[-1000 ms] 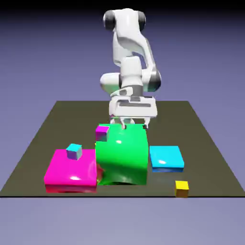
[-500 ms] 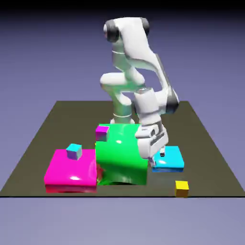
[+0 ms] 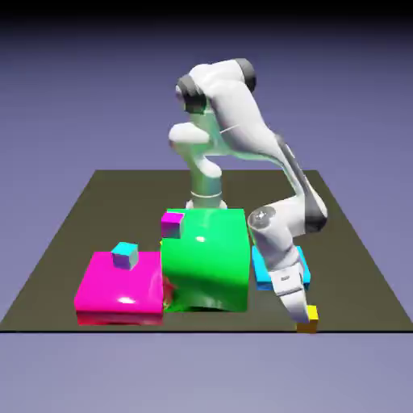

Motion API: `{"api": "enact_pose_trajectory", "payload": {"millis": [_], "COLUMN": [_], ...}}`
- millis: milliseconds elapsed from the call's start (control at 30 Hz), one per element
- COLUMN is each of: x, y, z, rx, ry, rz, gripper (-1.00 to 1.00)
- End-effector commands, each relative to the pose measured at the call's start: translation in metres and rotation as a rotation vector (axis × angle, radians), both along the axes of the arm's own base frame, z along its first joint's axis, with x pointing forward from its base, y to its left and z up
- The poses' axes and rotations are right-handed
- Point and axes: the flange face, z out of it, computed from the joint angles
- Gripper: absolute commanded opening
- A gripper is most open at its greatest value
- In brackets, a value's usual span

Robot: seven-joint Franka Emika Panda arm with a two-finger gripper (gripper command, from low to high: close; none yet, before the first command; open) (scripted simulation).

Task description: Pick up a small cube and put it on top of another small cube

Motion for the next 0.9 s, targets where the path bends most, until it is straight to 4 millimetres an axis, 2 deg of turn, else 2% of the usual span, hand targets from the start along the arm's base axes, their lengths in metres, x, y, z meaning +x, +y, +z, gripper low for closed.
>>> {"api": "enact_pose_trajectory", "payload": {"millis": [0,33,67,233,267,300,433,633,700,867], "x": [0.000,0.000,0.000,-0.002,-0.012,-0.017,-0.014,-0.019,-0.021,-0.048], "y": [0.001,0.001,0.001,-0.019,0.002,0.007,-0.040,-0.110,-0.143,-0.249], "z": [-0.003,-0.003,-0.003,0.059,0.062,0.066,0.096,0.153,0.171,0.210], "rx": [0.000,0.000,0.000,0.000,0.012,0.004,-0.072,-0.106,-0.102,-0.071], "ry": [0.000,0.000,0.000,0.000,0.011,0.013,-0.018,-0.074,-0.093,-0.114], "rz": [0.000,0.000,0.000,0.000,0.035,0.030,-0.149,-0.440,-0.552,-0.893], "gripper": [0.00,-1.00,-1.00,-1.00,-1.00,-1.00,-1.00,-1.00,-1.00,-1.00]}}
